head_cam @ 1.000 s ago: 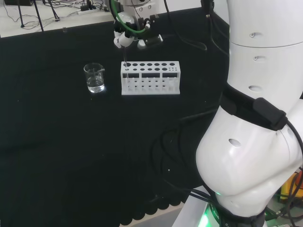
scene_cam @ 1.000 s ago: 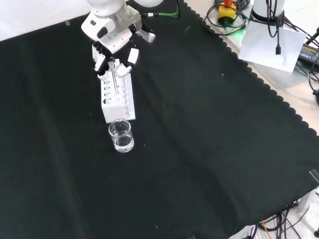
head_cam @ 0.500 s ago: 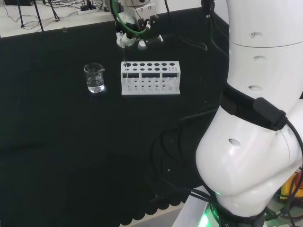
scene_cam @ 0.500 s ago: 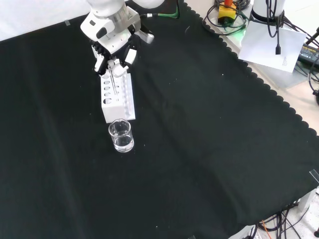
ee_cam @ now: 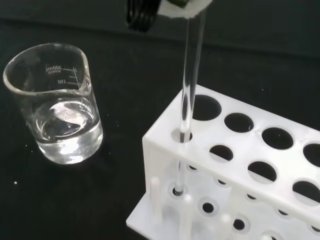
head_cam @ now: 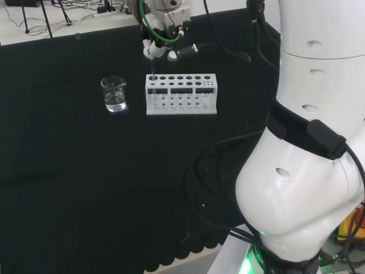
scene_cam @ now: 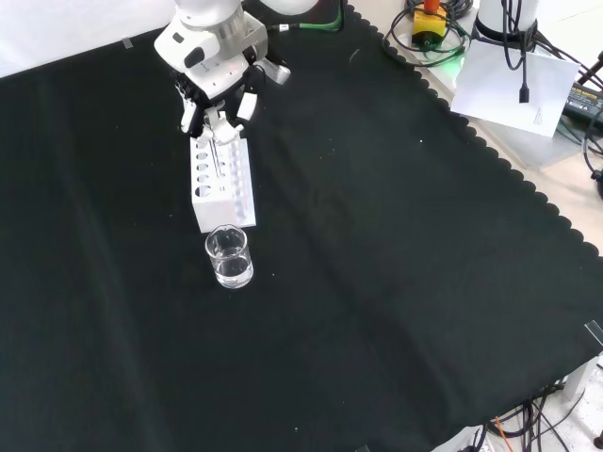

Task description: Take the glass rod from the white test tube rack.

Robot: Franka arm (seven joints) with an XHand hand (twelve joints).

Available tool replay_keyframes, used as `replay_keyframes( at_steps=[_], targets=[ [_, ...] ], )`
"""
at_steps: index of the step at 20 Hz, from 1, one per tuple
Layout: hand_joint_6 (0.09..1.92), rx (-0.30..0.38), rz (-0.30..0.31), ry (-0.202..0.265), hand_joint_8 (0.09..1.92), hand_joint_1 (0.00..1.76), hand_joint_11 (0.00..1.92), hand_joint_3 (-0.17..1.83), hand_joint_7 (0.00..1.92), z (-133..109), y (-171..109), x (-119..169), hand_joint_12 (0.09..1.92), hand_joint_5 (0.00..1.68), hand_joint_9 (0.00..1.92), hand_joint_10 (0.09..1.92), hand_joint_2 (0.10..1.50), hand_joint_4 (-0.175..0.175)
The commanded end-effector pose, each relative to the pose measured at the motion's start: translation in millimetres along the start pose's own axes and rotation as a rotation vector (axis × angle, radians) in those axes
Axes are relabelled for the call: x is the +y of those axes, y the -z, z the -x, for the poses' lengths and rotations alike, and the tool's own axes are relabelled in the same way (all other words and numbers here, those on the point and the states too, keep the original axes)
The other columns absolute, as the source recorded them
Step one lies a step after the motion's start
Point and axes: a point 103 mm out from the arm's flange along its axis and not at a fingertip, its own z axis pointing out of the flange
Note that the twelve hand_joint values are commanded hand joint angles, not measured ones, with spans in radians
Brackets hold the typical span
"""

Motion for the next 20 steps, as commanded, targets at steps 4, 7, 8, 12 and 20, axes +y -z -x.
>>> replay_keyframes(
  at_steps=[4,7,8,12,20],
  targets=[
    [1.03,0.047,0.136,0.004,1.33,1.19,1.73,0.75,1.41,-5.1,32.9,-9.9,0.98,1.08,1.67,1.09,0.7,-0.175],
    [1.01,0.048,0.152,0.002,1.32,1.2,1.72,0.77,1.41,-8.5,51.7,-15.4,0.97,1.1,1.67,1.08,0.69,-0.175],
    [1.01,0.049,0.152,0.002,1.32,1.2,1.72,0.78,1.41,-10.0,60.4,-18.5,0.96,1.1,1.67,1.07,0.68,-0.175],
    [0.99,0.036,0.141,-0.01,1.31,1.2,1.72,0.8,1.42,-13.9,89.9,-30.3,0.96,1.12,1.68,1.06,0.66,-0.175],
    [0.97,0.006,0.162,-0.03,1.31,1.2,1.72,0.83,1.43,-17.4,147.5,-59.1,0.96,1.14,1.69,1.04,0.63,-0.175]
  ],
)
